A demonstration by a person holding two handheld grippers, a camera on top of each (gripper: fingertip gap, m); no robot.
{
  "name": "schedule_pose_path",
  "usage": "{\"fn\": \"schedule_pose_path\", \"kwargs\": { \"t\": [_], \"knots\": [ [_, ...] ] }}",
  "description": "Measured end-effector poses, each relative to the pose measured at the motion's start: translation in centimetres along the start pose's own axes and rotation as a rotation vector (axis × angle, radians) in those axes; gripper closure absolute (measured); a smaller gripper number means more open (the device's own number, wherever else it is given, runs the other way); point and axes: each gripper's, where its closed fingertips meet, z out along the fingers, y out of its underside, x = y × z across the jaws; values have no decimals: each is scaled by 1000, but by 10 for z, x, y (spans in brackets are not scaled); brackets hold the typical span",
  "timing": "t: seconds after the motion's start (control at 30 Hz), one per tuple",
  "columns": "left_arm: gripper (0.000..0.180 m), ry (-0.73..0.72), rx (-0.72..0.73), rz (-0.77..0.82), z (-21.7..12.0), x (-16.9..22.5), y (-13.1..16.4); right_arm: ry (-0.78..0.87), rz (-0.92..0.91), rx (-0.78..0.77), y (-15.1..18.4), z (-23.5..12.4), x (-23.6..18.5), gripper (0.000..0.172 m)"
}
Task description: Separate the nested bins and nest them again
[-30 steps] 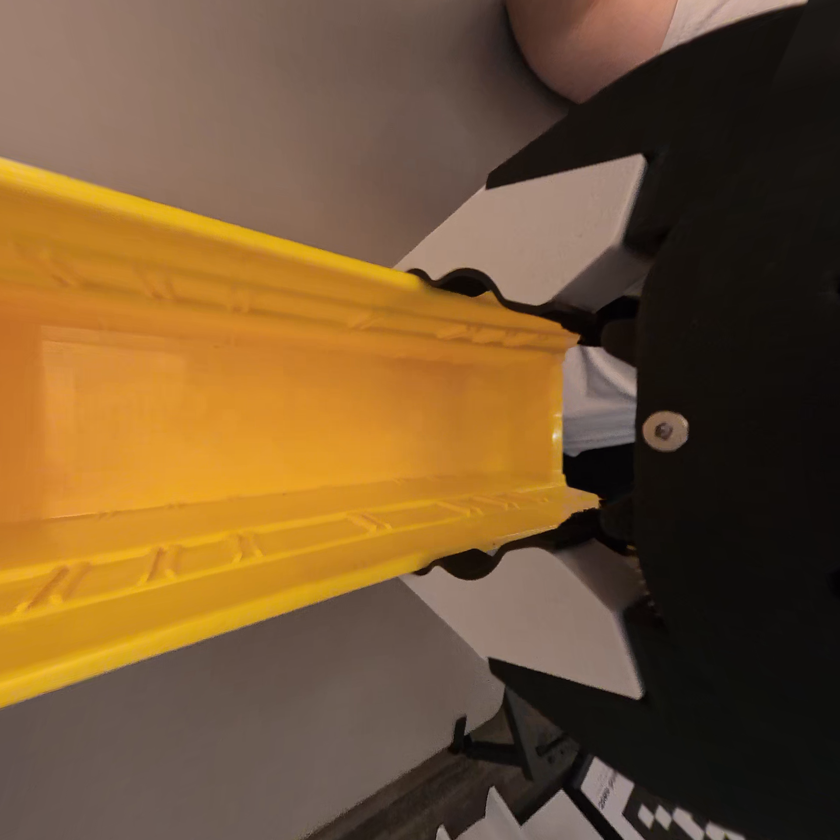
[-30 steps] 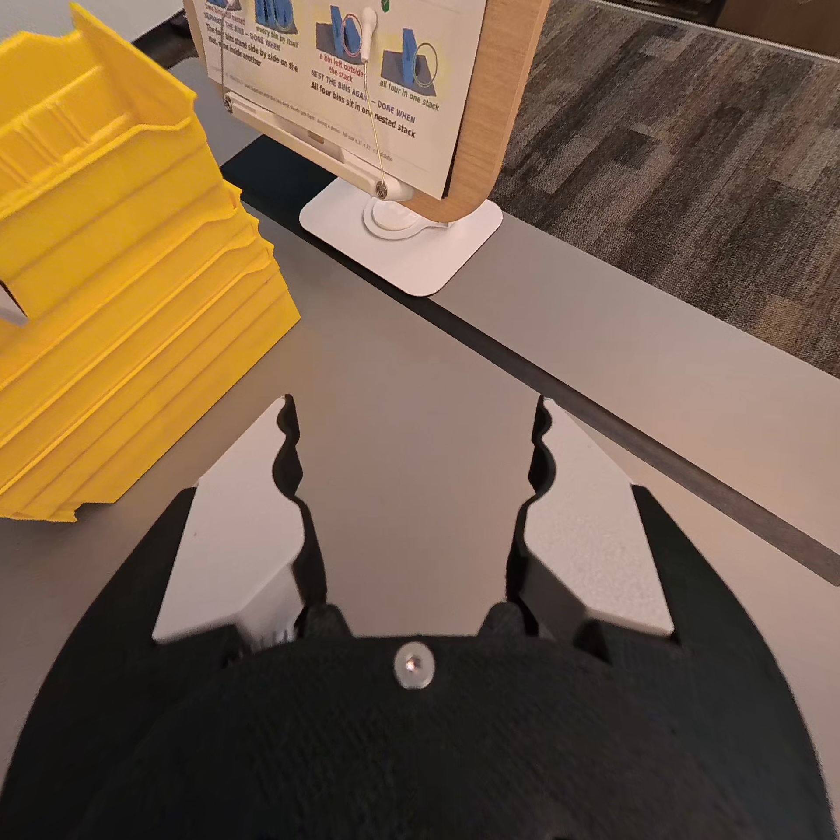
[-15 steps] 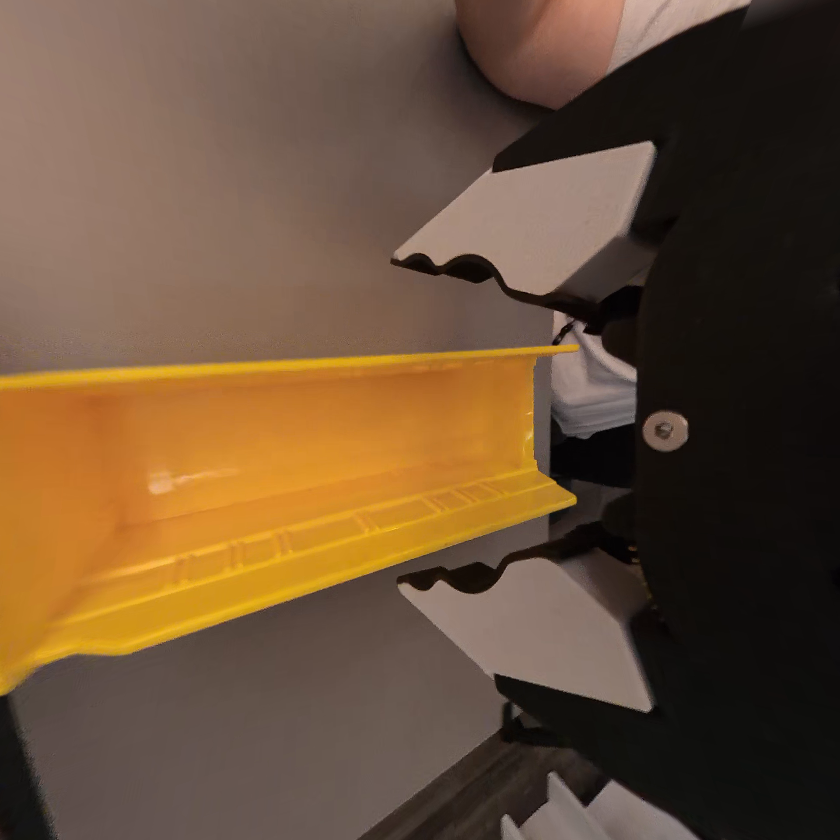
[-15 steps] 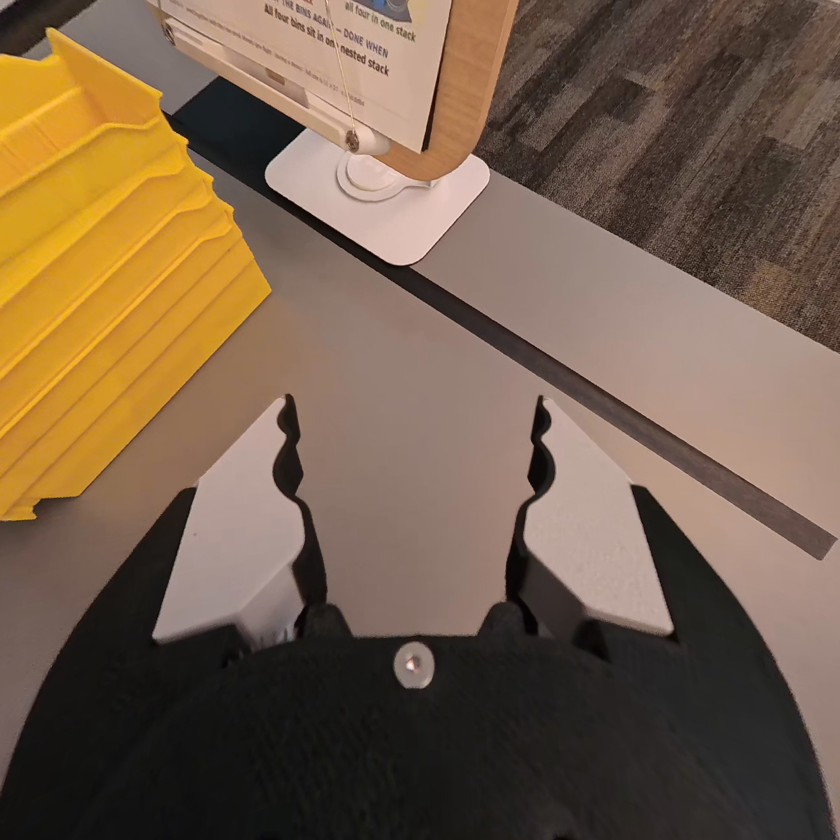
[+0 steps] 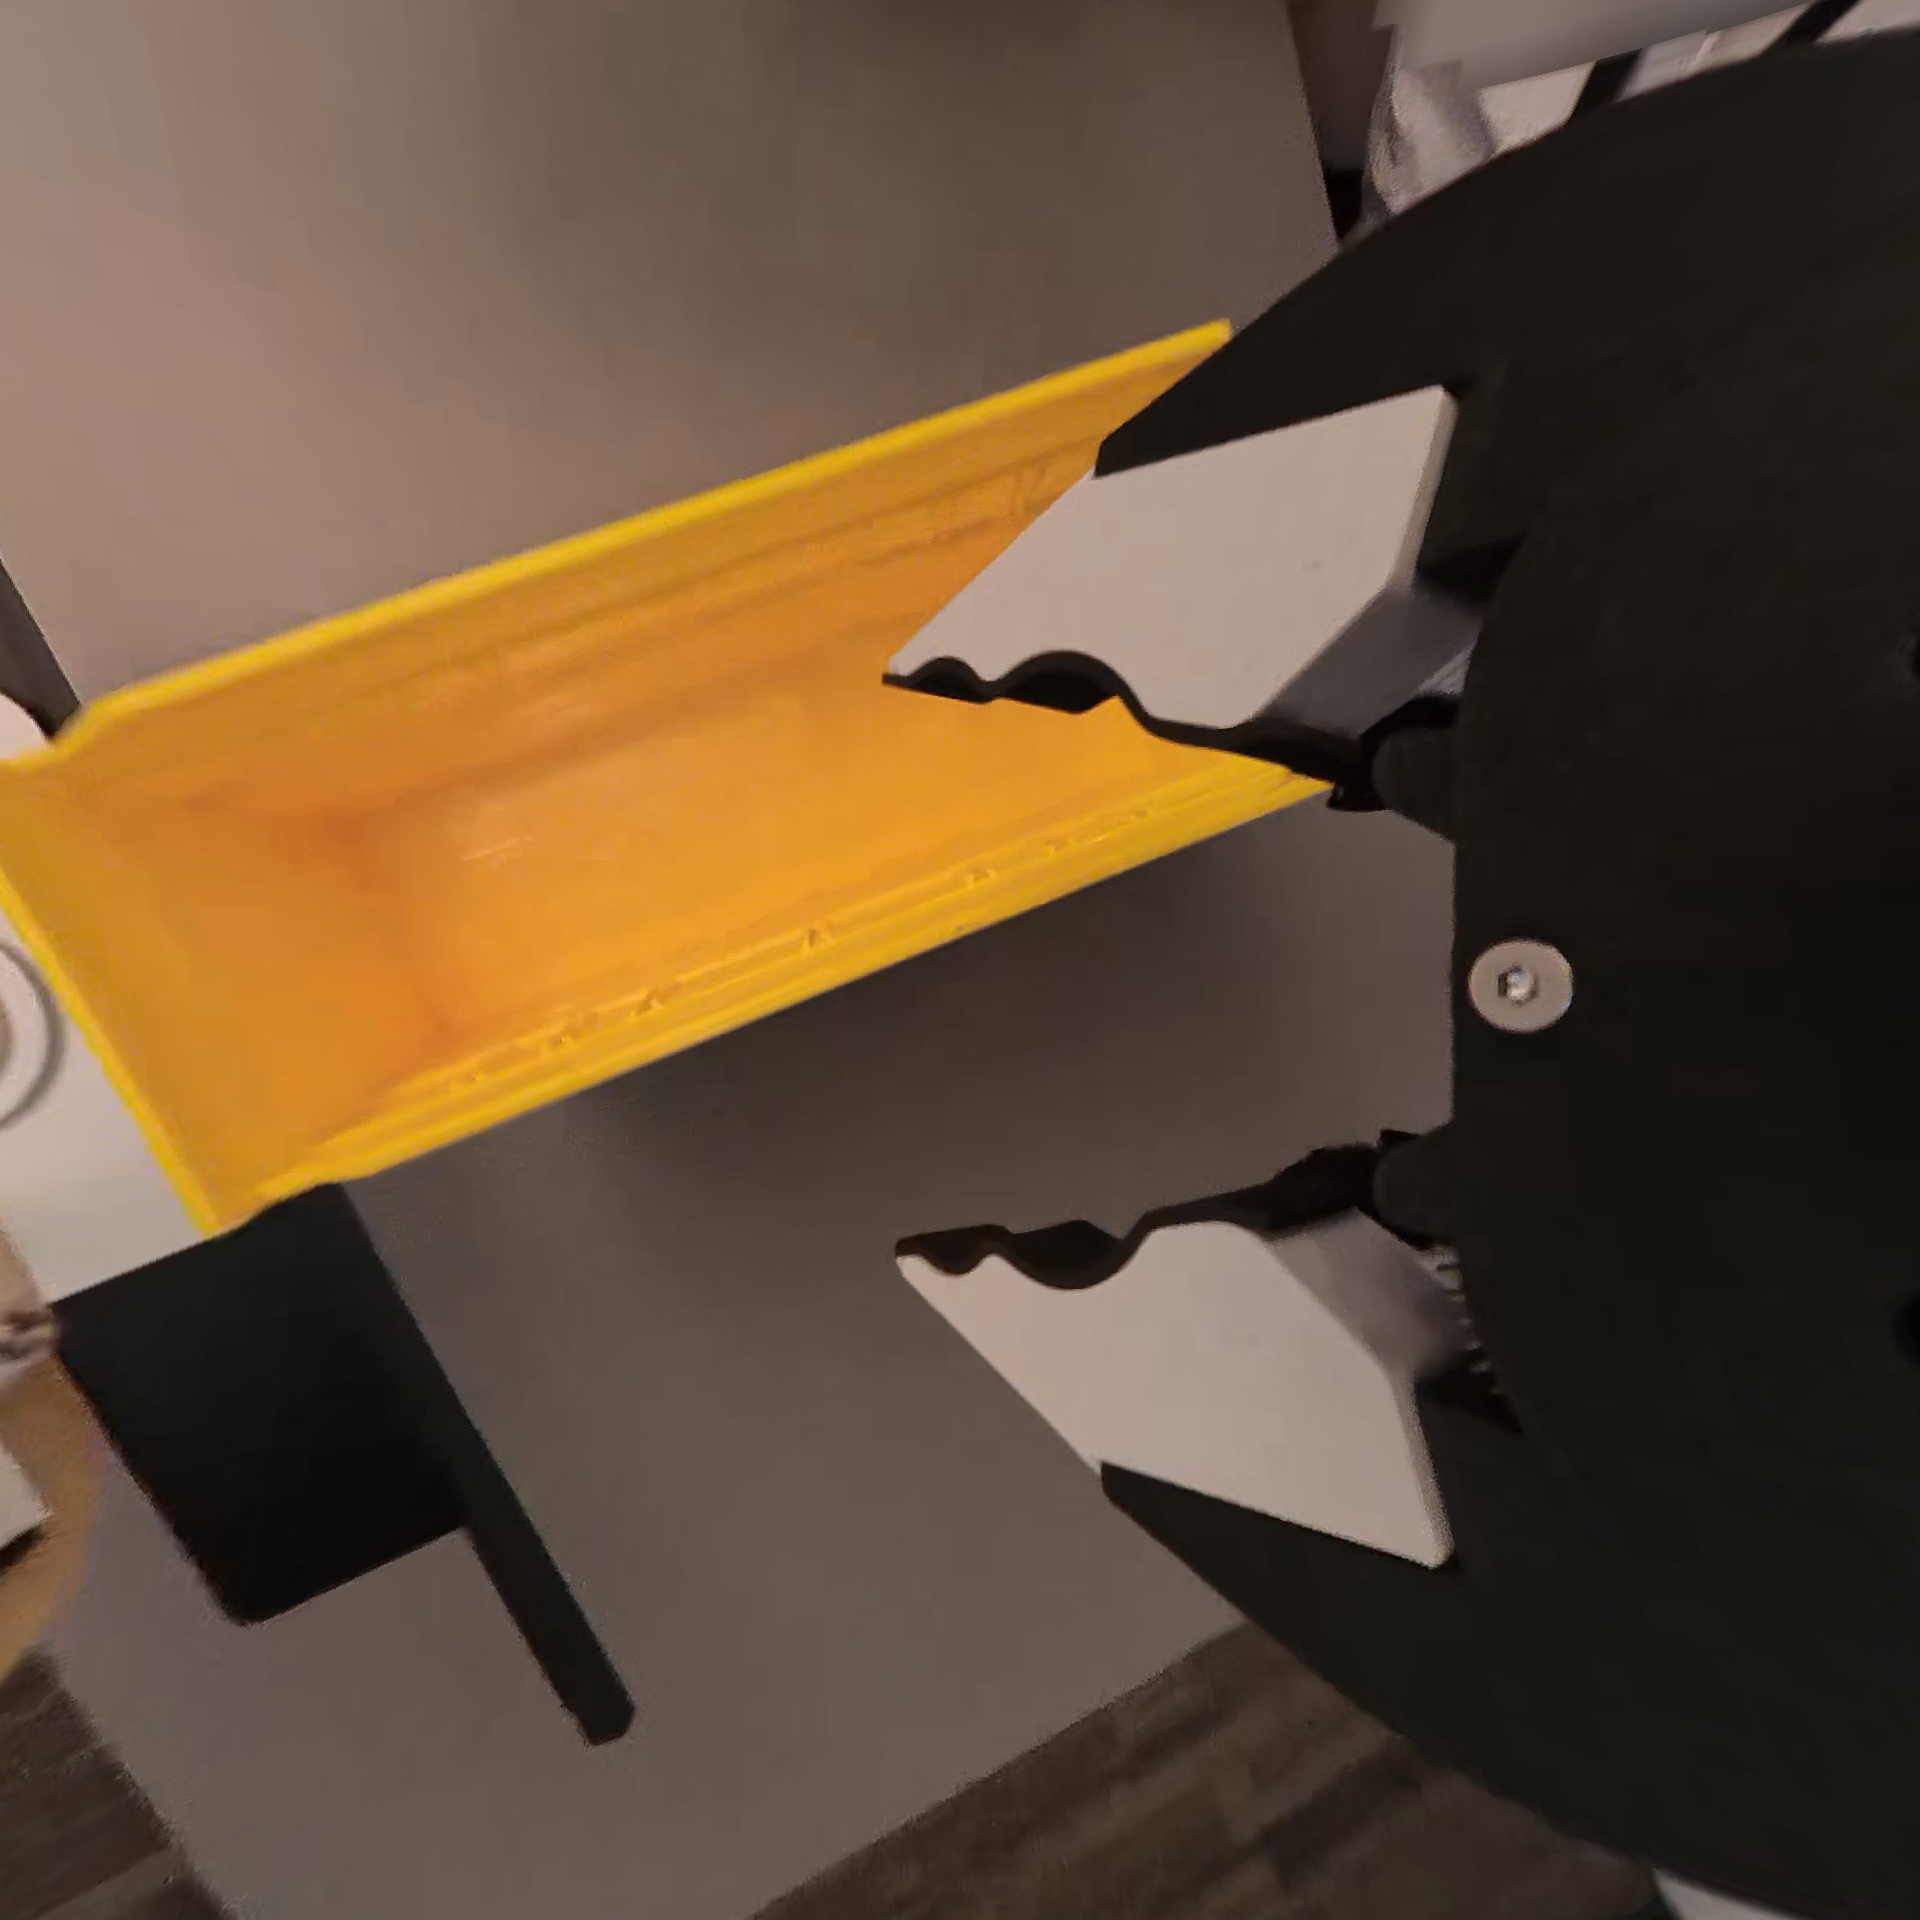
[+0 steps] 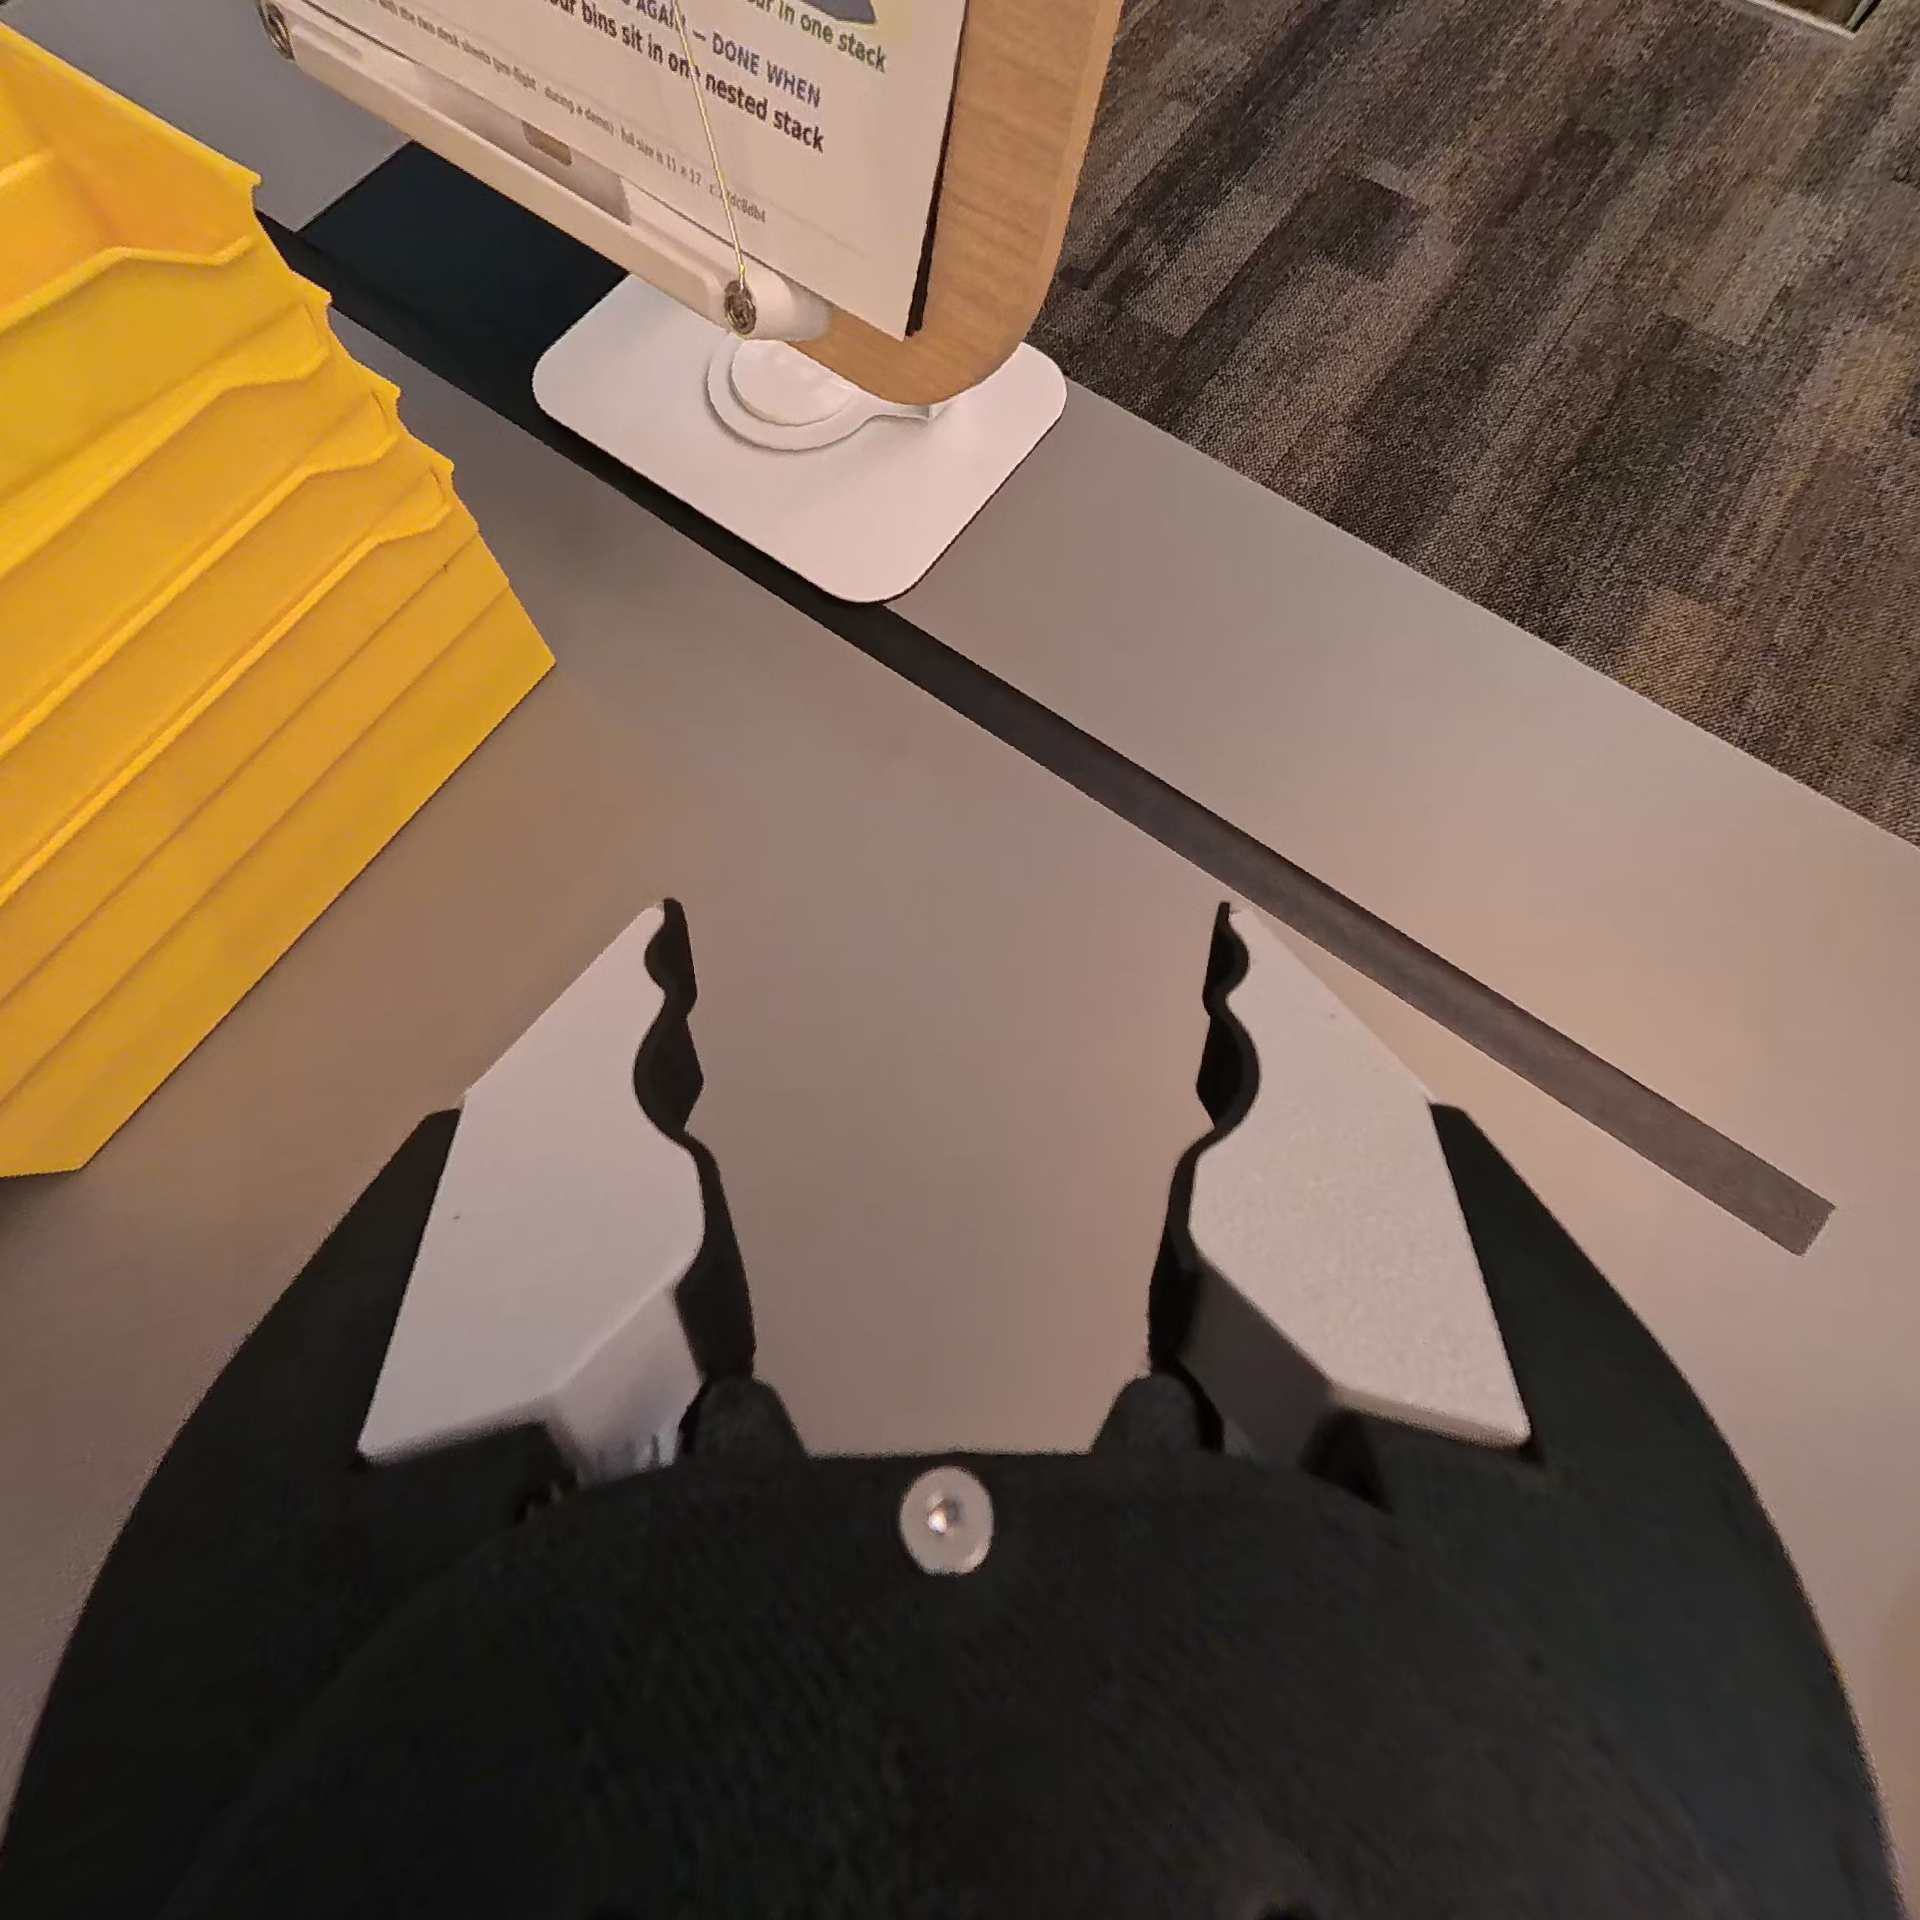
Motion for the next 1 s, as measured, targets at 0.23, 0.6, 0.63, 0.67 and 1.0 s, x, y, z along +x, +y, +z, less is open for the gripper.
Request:
{"fn": "schedule_pose_path", "kwargs": {
  "t": [0.23,0.6,0.63,0.67,1.0],
  "knots": [
    [112,164,-32,-163,45,-15,-4,30,-1,-31,6,3,7,74],
    [177,182,-240,-127,74,1,6,24,18,-56,12,7,15,76],
    [177,182,-241,-131,74,1,6,24,13,-61,13,8,14,76],
    [177,183,-239,-135,74,2,6,23,7,-66,14,8,13,76],
    [177,229,-182,-177,66,4,4,19,-14,-85,16,11,8,76]
  ]
}}
